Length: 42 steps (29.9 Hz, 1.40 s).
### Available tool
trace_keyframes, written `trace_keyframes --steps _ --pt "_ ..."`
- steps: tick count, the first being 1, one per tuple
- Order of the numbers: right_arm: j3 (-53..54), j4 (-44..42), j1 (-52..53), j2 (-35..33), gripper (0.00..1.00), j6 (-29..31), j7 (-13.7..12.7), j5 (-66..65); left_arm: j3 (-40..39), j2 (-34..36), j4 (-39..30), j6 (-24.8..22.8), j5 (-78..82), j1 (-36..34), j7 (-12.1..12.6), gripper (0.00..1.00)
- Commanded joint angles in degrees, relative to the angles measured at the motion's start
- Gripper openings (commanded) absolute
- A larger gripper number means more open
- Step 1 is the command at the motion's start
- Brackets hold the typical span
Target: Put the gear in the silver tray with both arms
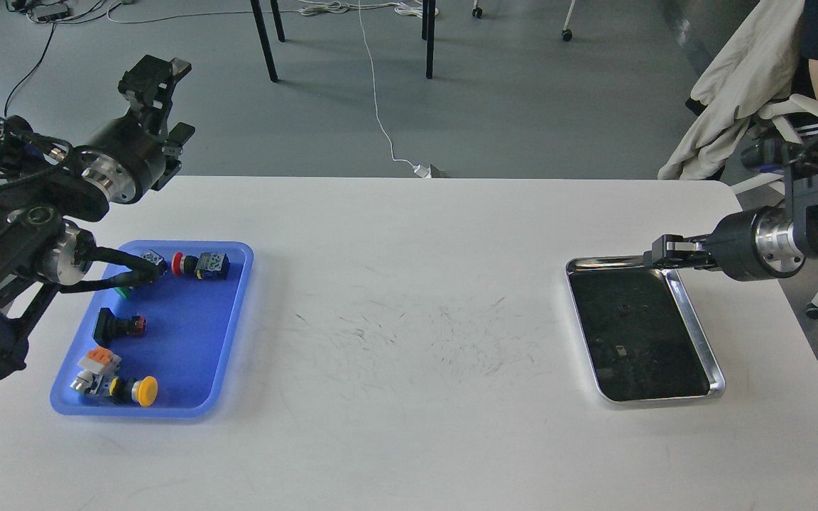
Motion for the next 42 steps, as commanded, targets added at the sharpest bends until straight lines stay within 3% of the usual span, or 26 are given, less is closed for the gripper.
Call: trace_keyframes --steps 1,14,16,18,19,27,32,36,42 --pt "0.0 -0.7 -3.6 2.1 0.02 0.0 -0.1 -2.4 0.0 0.0 0.2 0.0 0.0 -0.1 0.0 0.97" --pt "-0.5 -3.3 -5.4 6.5 0.08 0.0 -0.5 -2.8 0.1 0.0 0.2 0.0 0.0 -0.1 0.0 0.98" --pt "-0.4 -3.3 -5.4 6.5 0.25 0.0 -0.6 -2.8 0.1 0.0 0.2 0.0 0.0 -0.1 0.0 0.98" --pt "0.2 -3.7 -5.3 6.5 0.89 0.0 -0.7 -2.7 0.1 0.0 0.2 -0.1 0.0 -0.1 -0.1 0.98" --pt "0.4 -4.2 -4.9 6.5 0.98 0.0 -0.7 -2.3 0.1 0.0 0.2 -0.1 0.0 -0.1 -0.1 0.98" --pt "6.1 -3.7 -4.1 4.9 0.99 0.0 -0.6 -1.7 0.1 0.1 0.2 -0.1 0.0 -0.1 0.0 0.97" --pt "21.4 -5.4 -4.3 3.6 0.99 0.0 -0.5 2.5 0.1 0.1 0.3 -0.1 0.0 -0.1 0.0 0.98" --pt "32.4 -12.8 -4.6 6.4 0.99 0.0 0.0 16.4 0.1 0.0 0.3 -0.1 0.0 -0.1 0.0 0.98" --pt "45.6 -24.3 -6.1 13.4 0.99 0.0 0.0 48.5 -0.3 -1.7 0.7 0.1 -0.3 -0.1 0.0 0.97"
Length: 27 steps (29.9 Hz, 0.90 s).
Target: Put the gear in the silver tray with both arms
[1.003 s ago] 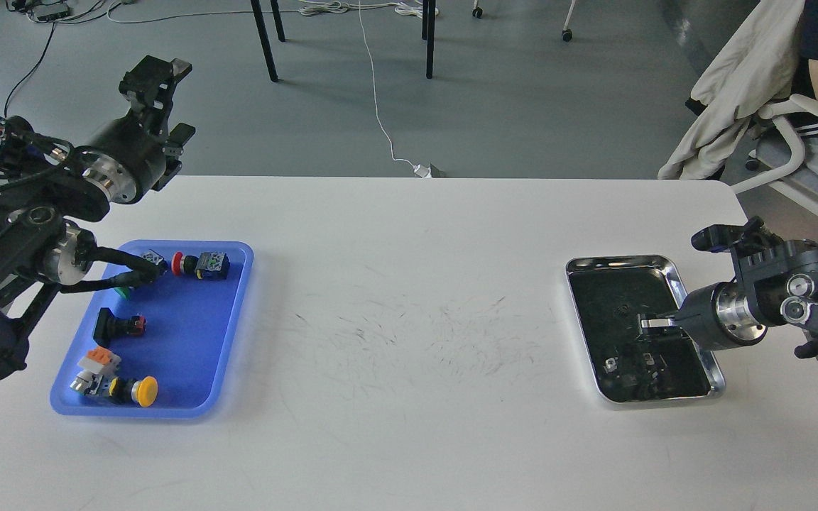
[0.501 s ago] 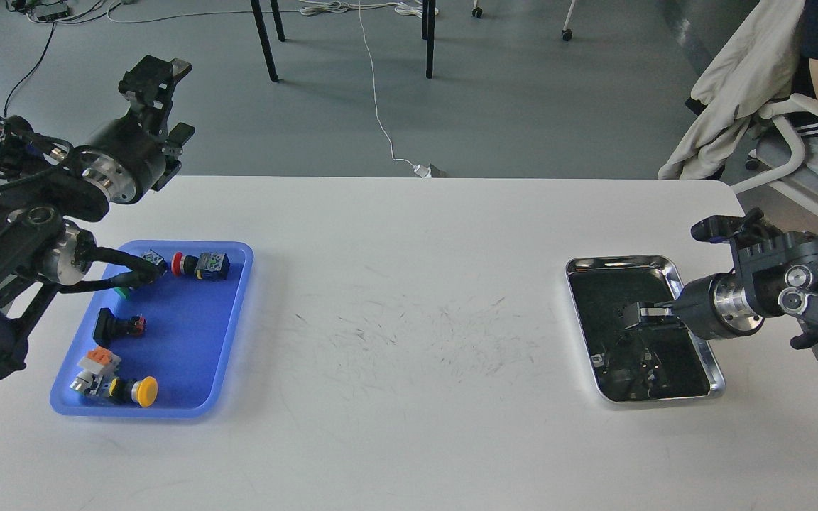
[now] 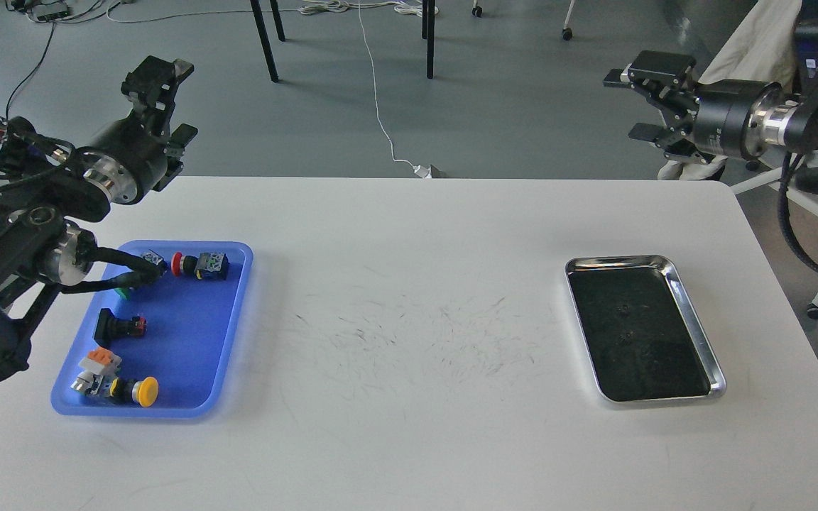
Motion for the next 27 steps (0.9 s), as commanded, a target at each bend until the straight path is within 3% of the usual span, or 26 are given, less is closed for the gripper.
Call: trace_keyframes --steps 1,5,11,24,27 --pt "5.5 -4.1 -2.7 2.1 0.99 0.0 0.1 22.2 -0.3 -1.4 0.4 0.2 -0.2 0.0 0.0 0.97" --pt "6.1 -2.7 -11.5 2.2 0.99 0.0 0.6 42.1 -1.9 -4.0 1.9 0.4 -0.4 0.1 0.0 0.98" --pt "9.0 2.8 -24.7 2.9 0.99 0.0 5.3 44.8 -6.0 -9.4 6.2 0.2 -0.7 0.2 -0.1 0.98" --pt "11.9 3.9 -27.4 4.1 0.99 0.0 4.6 45.1 -12.0 -15.1 9.5 0.0 -3.9 0.3 -0.2 0.98" --pt "12.9 4.0 -27.4 4.1 0.99 0.0 1.8 45.2 -12.5 -15.2 9.5 0.0 -5.2 0.3 -0.2 0.98"
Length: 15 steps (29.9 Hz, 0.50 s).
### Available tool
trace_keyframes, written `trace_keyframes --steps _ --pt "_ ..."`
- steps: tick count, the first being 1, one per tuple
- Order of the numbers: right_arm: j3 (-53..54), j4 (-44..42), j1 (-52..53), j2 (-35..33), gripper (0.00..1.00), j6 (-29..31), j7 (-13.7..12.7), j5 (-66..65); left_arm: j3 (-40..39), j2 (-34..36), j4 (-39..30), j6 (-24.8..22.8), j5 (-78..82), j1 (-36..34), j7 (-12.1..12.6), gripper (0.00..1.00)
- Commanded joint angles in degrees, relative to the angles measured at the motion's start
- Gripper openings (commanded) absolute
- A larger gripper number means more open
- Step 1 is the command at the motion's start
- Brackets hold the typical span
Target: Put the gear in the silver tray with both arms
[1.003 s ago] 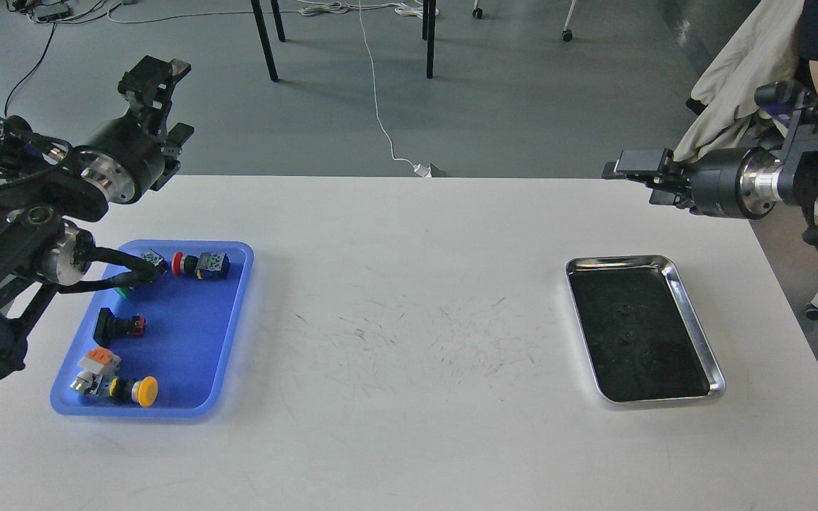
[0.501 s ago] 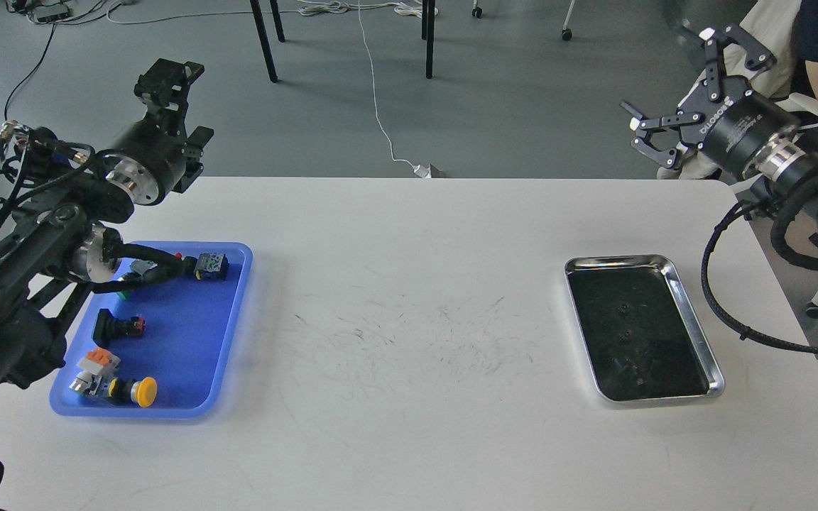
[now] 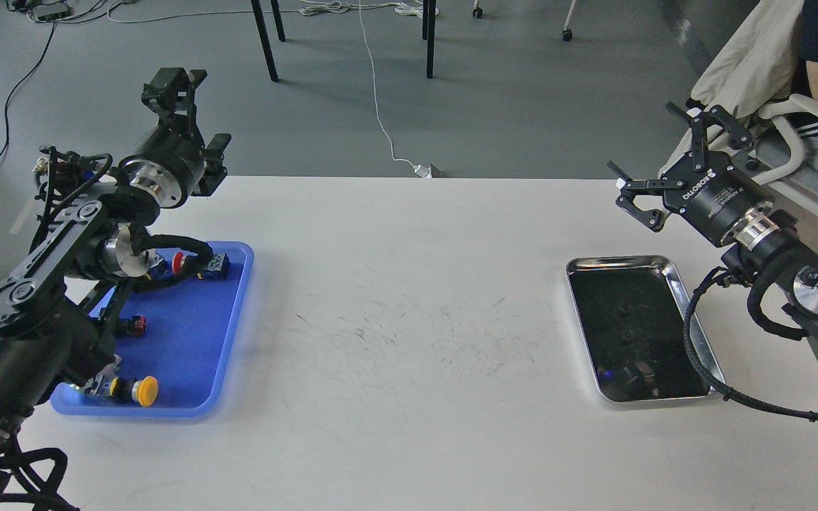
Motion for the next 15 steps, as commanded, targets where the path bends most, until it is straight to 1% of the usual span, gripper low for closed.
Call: trace_keyframes --steps 1,3,4,7,15 --pt "1.0 0.1 0.1 0.0 0.99 0.0 -3.4 0.2 -0.7 -0.2 0.0 0.0 -1.1 0.0 -0.1 0.98" --pt "2.3 0.1 0.1 0.2 0.99 -0.2 -5.2 0.2 -1.2 -0.2 0.0 0.0 -1.1 0.0 -0.1 0.98" --pt "2.7 0.0 0.1 0.4 0.99 -0.3 -5.4 0.2 -1.5 -0.2 0.0 0.0 -1.1 0.0 -0.1 0.98" --pt "4.1 -0.2 0.2 1.1 0.99 -0.7 -4.6 0.1 -1.6 -0.2 0.0 0.0 -1.1 0.0 -0.1 0.98" --pt "5.9 -0.7 0.1 1.5 0.99 -0.6 -4.2 -0.1 -1.7 -0.1 -0.1 -0.1 -1.2 0.0 -0.4 0.98"
